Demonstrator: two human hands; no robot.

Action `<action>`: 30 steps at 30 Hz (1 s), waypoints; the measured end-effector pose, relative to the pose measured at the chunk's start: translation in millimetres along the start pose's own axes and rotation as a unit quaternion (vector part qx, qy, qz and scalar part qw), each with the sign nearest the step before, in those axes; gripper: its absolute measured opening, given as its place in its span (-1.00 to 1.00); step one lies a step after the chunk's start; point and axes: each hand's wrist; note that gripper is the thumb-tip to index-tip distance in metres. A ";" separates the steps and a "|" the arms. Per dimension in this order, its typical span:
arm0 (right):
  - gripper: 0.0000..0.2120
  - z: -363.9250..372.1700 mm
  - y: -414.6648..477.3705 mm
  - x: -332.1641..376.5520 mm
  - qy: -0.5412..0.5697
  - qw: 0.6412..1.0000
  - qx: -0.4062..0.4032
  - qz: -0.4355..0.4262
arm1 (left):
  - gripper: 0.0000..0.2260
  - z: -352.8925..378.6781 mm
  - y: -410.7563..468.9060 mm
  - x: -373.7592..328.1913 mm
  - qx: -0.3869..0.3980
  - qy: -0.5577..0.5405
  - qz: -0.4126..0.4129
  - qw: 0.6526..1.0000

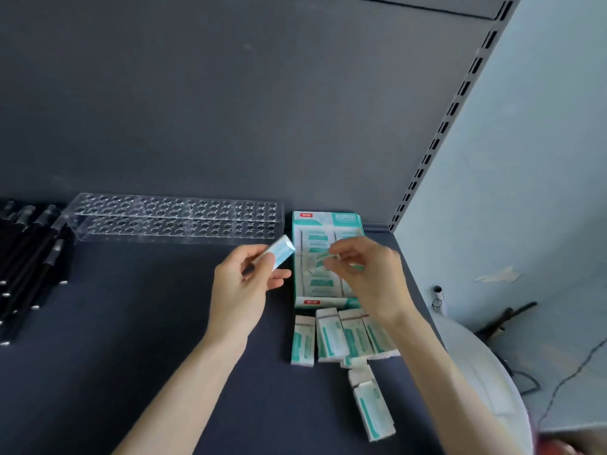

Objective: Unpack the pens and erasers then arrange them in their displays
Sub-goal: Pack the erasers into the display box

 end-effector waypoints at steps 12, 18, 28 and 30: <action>-0.92 5.1 9.4 -8.9 -0.055 0.998 0.034 -0.018 | -0.86 -0.8 1.2 15.1 -0.065 -0.053 -0.030 0.996; -0.97 9.3 8.1 -11.2 -0.093 0.995 0.014 -0.024 | -0.87 -3.4 0.3 17.1 -0.047 -0.051 -0.033 0.997; -0.86 4.5 12.9 -6.2 -0.066 0.997 0.039 0.006 | -0.92 -2.1 -1.7 14.6 -0.012 -0.093 -0.015 0.996; -0.75 -2.4 11.6 -2.1 -0.014 0.998 0.066 0.006 | -0.92 -0.5 -2.8 13.4 -0.002 -0.101 -0.016 0.995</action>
Point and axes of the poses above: each hand's wrist, its own y-axis towards the middle knuckle, its own z-axis out of the palm, x = y × z, and after that the axes turned 7 degrees about z, right-handed
